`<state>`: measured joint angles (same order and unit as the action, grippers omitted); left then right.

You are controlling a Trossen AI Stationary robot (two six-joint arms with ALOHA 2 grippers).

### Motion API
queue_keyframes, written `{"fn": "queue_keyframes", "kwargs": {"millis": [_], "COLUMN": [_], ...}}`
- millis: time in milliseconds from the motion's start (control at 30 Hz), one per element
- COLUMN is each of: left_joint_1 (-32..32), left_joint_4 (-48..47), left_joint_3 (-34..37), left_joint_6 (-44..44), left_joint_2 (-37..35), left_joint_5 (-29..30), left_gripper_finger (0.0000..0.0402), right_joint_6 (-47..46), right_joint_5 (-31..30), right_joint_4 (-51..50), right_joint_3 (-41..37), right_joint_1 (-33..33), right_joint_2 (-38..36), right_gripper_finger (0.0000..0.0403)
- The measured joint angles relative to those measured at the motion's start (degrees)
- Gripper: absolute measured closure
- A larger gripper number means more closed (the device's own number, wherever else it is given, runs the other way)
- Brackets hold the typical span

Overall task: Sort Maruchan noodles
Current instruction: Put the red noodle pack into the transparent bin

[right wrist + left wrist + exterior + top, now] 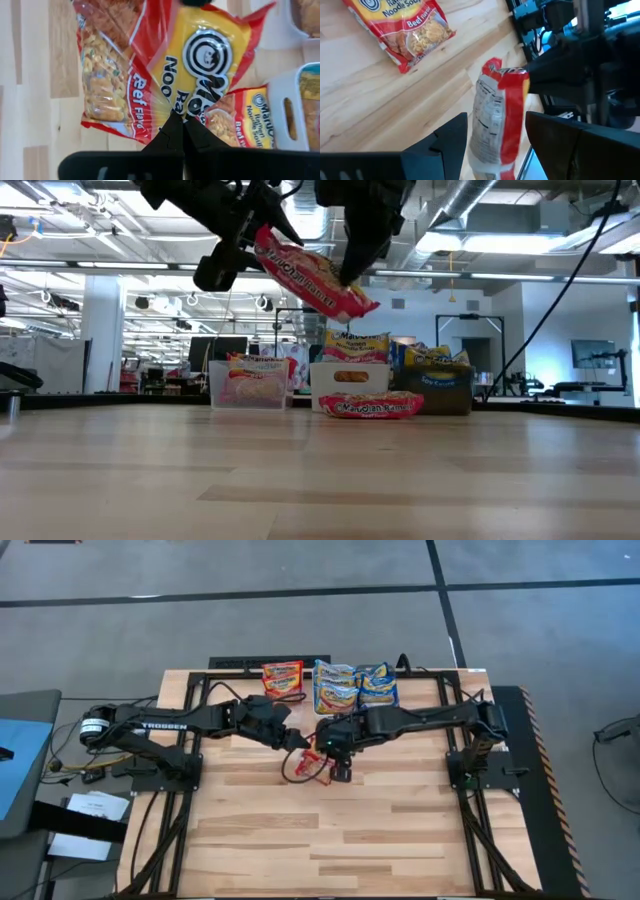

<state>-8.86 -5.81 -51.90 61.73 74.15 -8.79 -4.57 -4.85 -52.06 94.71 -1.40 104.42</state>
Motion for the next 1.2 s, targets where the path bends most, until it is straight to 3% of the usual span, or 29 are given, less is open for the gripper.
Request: {"fn": "queue_keyframes", "kwargs": {"millis": [533, 967, 1200], "left_joint_1": [0.20, 0.15, 0.15], "left_joint_4": [-1.13, -0.39, 0.82], "left_joint_3": [0.00, 0.00, 0.00], "left_joint_6": [-3.95, -7.58, -9.76], "left_joint_2": [0.00, -0.09, -0.09], "left_joint_5": [0.03, 0.30, 0.46], "left_gripper_finger": [0.0224, 0.0389, 0.0399], "right_joint_6": [0.69, 0.60, 0.58], "right_joint_5": [0.03, 0.14, 0.03], "right_joint_4": [0.15, -1.43, -1.49], "right_joint_3": [3.17, 3.15, 3.15], "right_joint_1": [0.82, 1.60, 1.60], "right_joint_2": [-0.02, -0.02, -0.02], "right_gripper_finger": [0.0400, 0.0387, 0.0383]}}
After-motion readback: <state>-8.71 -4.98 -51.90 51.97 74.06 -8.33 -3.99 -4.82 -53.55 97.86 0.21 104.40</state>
